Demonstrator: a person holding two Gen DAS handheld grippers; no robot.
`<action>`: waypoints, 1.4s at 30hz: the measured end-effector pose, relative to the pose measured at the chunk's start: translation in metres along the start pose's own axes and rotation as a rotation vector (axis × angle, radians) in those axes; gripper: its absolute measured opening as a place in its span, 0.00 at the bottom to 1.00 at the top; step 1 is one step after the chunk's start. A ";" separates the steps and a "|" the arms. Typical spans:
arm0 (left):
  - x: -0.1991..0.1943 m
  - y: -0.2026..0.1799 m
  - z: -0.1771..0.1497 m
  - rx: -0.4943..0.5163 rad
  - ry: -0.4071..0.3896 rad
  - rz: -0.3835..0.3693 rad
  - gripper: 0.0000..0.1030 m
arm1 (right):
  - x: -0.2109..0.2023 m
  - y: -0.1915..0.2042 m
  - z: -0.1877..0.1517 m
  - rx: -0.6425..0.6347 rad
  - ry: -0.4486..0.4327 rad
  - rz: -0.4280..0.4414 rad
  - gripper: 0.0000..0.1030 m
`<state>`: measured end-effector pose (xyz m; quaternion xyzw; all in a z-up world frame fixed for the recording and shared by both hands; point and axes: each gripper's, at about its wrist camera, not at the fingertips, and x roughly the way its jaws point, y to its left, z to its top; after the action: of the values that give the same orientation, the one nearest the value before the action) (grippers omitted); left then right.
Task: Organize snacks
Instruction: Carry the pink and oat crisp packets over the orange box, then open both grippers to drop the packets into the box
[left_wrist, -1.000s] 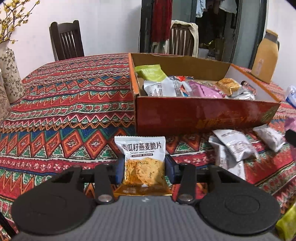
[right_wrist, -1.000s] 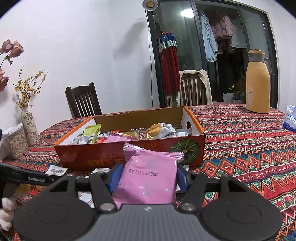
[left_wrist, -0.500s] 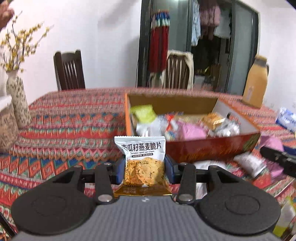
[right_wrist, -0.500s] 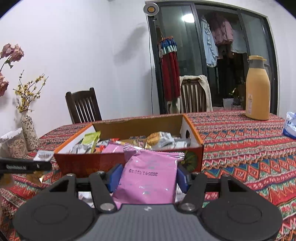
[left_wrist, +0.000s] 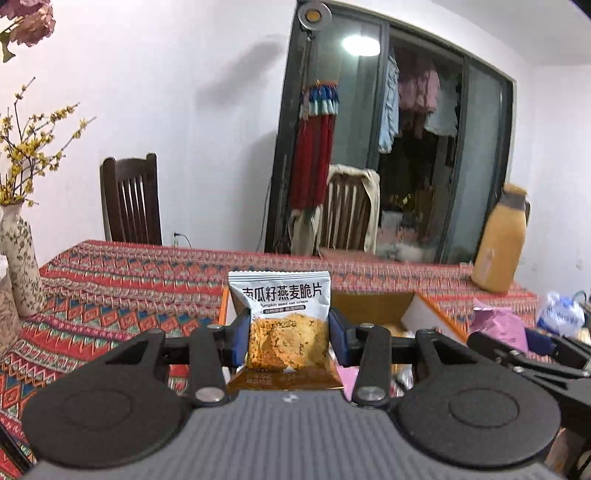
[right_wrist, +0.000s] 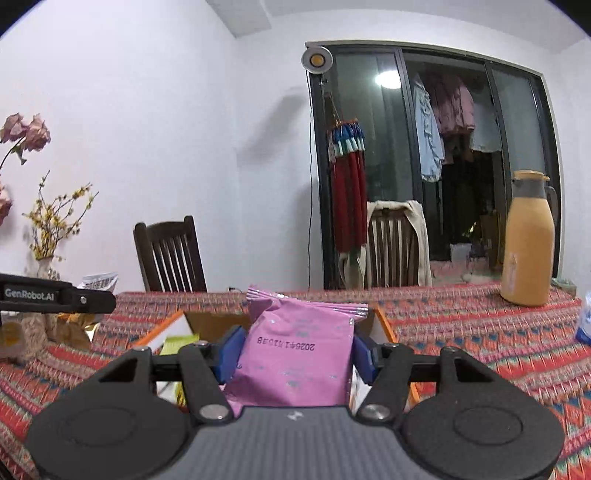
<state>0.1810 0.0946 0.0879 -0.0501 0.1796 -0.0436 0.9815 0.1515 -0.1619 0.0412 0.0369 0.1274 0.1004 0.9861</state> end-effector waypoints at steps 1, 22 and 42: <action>0.002 0.000 0.004 -0.010 -0.011 0.004 0.42 | 0.005 0.000 0.004 -0.002 -0.005 0.002 0.59; 0.107 0.006 -0.008 -0.043 0.057 0.140 0.42 | 0.097 -0.019 0.011 0.019 0.052 0.038 0.59; 0.103 0.016 -0.014 -0.115 0.016 0.192 1.00 | 0.103 -0.025 -0.002 0.045 0.103 -0.034 1.00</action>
<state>0.2727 0.0985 0.0375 -0.0884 0.1938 0.0608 0.9752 0.2533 -0.1650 0.0115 0.0516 0.1811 0.0826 0.9786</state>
